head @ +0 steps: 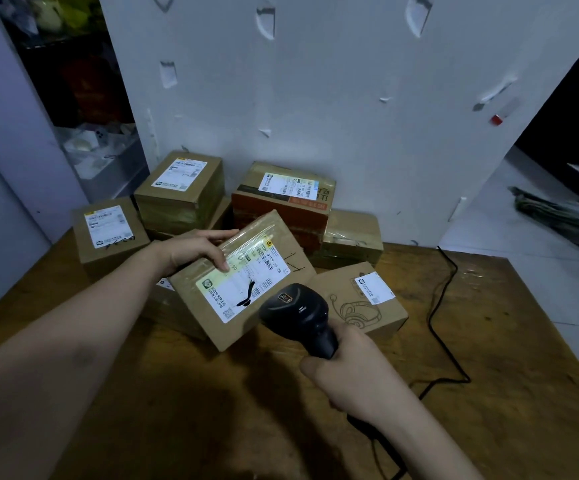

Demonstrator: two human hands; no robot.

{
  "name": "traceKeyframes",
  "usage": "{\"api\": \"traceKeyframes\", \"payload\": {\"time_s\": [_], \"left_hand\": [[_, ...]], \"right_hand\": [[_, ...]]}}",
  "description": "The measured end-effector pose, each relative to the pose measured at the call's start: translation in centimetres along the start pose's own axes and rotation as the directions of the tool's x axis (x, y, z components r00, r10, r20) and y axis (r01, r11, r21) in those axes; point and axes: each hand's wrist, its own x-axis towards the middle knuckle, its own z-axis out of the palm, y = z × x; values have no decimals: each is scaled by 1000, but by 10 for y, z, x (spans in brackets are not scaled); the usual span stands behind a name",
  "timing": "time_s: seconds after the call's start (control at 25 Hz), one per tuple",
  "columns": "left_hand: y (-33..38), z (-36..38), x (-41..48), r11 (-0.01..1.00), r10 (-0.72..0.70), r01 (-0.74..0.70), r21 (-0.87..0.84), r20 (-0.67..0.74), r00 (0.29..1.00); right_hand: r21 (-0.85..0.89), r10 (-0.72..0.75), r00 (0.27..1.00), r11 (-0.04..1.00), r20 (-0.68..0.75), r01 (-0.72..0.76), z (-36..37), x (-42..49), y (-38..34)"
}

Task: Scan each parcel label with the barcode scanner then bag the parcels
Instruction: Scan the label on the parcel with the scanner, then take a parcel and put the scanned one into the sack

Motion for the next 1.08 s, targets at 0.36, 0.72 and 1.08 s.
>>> {"api": "traceKeyframes", "payload": {"time_s": [0.36,0.72,1.08], "left_hand": [[-35,29,-34,940,30,-87,-329,-173,984],[-124,88,-114,678,-87,-324,-661,-509,857],[-222,48,-250,588,-154,-498,-638,-693,705]], "right_hand": [[-13,49,992,999,-117,-51,-3,74,62],[-249,176,951,938,-255,-240,2,146,129],[305,34,995,950,97,-62,205,38,-51]]}}
